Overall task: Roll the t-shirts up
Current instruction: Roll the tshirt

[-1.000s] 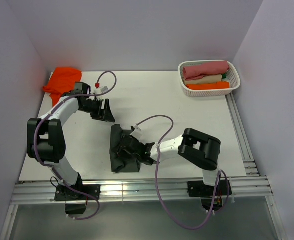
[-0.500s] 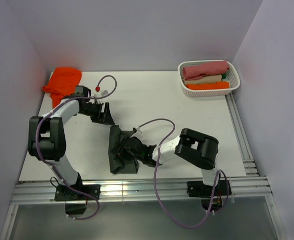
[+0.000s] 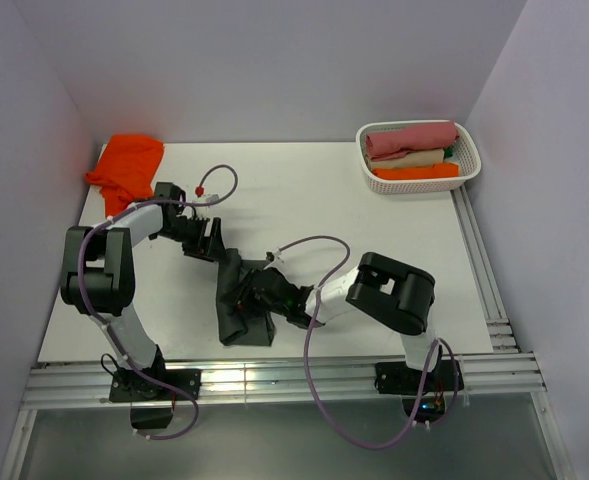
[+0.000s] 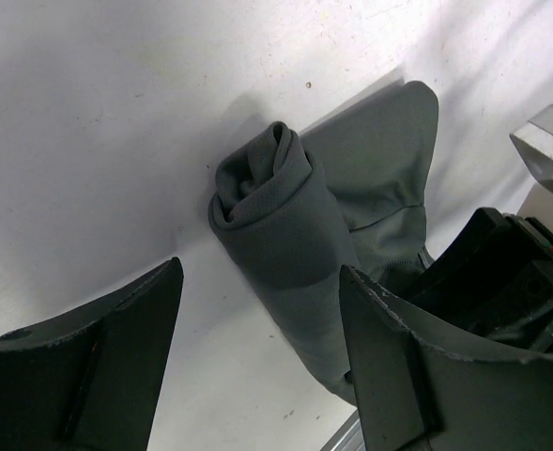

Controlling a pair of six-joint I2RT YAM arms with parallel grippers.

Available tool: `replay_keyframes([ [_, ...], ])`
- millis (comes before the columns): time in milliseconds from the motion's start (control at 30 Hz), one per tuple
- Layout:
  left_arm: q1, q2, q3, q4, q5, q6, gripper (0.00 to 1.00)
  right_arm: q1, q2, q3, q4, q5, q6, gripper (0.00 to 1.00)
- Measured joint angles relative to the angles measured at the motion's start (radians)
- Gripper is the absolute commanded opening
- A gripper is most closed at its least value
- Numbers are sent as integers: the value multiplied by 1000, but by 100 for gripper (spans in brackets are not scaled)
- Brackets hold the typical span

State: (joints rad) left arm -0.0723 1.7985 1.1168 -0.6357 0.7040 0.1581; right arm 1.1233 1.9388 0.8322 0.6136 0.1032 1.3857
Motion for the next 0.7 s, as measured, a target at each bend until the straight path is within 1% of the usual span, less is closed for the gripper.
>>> replay_keyframes([
  [267, 0, 11, -19, -6, 7, 23, 73, -19, 18, 12, 15, -29, 0, 16],
  [400, 0, 27, -22, -5, 20, 22, 71, -25, 24, 13, 21, -40, -1, 16],
  [567, 0, 38, -21, 3, 26, 13, 64, -34, 33, 24, 22, -50, -8, 16],
  [600, 0, 41, -21, 5, 27, 11, 60, -36, 36, 29, 21, -53, -13, 15],
  [667, 0, 48, -21, 8, 29, 5, 57, -40, 42, 40, 14, -59, -19, 15],
  [700, 0, 50, -20, 9, 29, 5, 54, -42, 43, 47, 7, -62, -23, 15],
])
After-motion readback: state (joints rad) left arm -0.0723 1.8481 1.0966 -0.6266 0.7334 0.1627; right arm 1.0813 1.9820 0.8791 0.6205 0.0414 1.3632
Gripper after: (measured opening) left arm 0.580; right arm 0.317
